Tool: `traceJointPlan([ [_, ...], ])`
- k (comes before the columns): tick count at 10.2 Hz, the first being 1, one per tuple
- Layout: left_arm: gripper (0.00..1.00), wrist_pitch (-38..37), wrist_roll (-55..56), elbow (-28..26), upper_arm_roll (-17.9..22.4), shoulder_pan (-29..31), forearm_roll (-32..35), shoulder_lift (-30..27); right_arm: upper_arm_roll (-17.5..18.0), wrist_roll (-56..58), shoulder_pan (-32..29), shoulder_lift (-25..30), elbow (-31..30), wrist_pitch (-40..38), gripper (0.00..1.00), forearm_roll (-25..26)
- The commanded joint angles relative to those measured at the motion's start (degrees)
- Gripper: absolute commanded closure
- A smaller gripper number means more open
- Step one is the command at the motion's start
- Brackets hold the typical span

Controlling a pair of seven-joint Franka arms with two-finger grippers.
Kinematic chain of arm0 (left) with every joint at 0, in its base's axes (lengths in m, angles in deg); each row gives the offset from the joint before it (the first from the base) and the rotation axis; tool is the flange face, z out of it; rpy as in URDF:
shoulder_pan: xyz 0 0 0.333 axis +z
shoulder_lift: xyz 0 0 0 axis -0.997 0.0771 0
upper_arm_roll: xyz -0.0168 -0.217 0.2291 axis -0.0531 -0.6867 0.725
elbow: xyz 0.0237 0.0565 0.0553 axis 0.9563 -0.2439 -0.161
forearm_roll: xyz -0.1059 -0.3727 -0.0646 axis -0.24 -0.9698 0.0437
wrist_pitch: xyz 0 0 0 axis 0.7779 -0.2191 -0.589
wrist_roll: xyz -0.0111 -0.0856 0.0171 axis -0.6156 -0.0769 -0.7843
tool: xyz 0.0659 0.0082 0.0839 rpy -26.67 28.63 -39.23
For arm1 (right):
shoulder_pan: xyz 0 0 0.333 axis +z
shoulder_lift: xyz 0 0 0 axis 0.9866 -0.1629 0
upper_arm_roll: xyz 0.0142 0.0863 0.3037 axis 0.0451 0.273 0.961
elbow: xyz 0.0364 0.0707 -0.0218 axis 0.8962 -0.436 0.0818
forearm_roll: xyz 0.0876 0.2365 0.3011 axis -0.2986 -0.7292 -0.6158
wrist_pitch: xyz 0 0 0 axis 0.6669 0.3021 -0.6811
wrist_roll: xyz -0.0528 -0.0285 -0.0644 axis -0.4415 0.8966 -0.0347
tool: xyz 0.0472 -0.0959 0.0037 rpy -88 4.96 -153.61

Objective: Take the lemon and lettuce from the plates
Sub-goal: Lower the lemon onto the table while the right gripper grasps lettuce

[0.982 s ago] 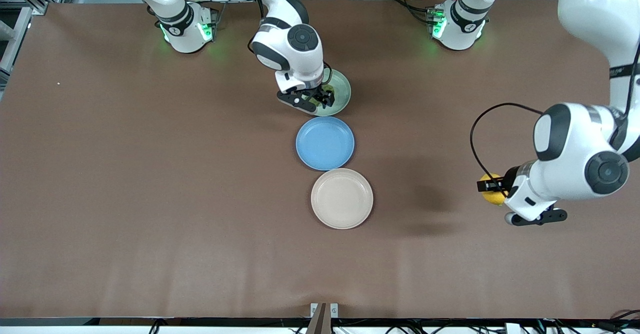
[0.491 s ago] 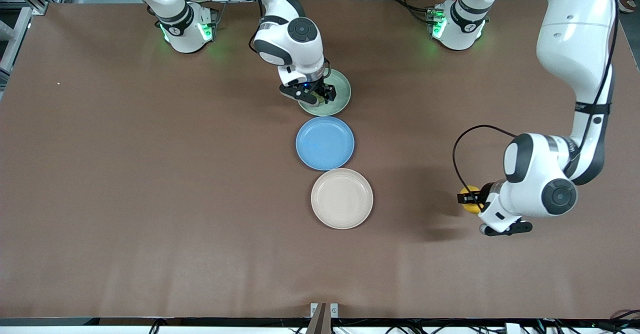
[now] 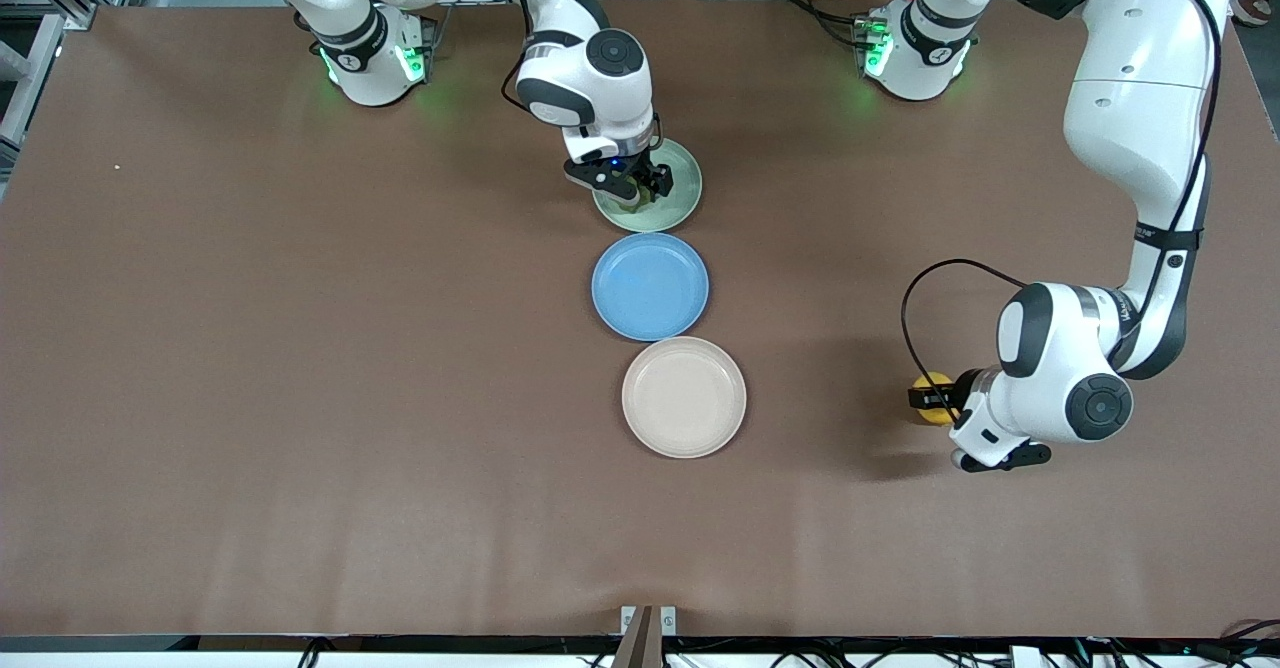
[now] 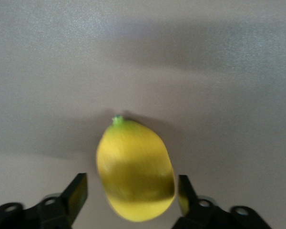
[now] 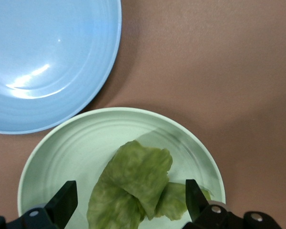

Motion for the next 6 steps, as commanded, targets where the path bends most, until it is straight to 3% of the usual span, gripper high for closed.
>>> traceJointPlan([
  [1,0.00,0.06,-0.66,1.08,0.15,0.20,2.59,-0.57,0.40,-2.49,0.15,-1.71,0.46,1.48,0.00,2.55],
  [5,0.00,0.15,-0.75,2.49,2.35,0.47,4.09,-8.19,0.40,-8.02,0.68,-5.23,1.43,1.48,0.01,10.01],
  [6,0.00,0.07,-0.83,2.75,2.35,0.47,6.01,-10.83,0.31,-7.95,0.68,-5.24,1.43,1.40,0.19,10.20],
])
